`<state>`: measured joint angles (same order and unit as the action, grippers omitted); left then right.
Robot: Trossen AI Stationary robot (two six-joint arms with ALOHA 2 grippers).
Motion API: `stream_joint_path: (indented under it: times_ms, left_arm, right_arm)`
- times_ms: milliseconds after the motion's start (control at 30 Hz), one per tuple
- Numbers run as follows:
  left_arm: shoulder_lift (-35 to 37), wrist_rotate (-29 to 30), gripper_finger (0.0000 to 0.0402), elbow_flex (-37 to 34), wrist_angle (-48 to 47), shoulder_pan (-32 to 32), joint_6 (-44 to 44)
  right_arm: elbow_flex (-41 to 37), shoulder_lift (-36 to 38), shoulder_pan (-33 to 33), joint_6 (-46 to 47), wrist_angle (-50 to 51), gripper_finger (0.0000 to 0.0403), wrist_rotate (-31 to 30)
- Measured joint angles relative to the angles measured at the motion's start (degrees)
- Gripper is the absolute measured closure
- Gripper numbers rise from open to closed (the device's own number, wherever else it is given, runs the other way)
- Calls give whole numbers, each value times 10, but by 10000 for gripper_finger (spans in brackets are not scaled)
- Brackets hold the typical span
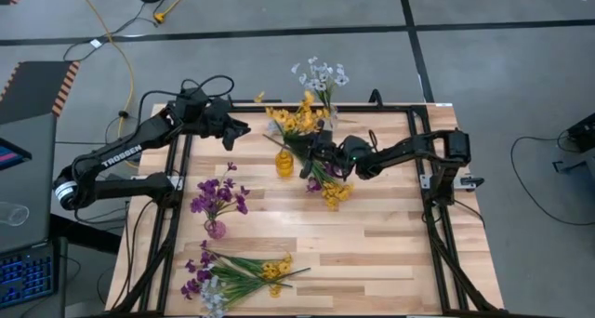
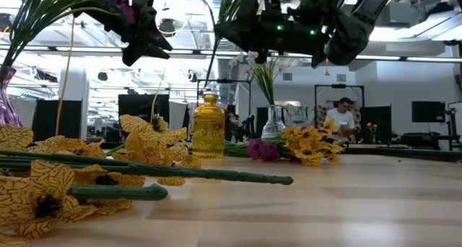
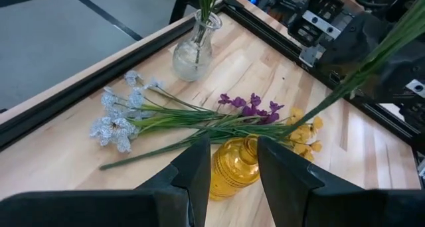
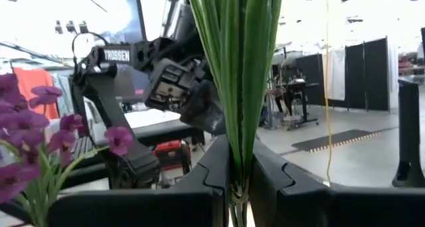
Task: Sort flowers into vase by color
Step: Put the top left yellow flowers into the yellow vase
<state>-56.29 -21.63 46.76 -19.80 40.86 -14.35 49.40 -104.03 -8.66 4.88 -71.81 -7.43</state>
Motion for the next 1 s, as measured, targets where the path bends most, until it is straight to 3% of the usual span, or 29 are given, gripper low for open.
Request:
stream_joint_path:
  times_ms: [1000]
  left_arm:
    - [0, 0, 292, 0, -1, 0, 2]
  right_arm:
    - [0, -3, -1, 6, 99, 344, -18]
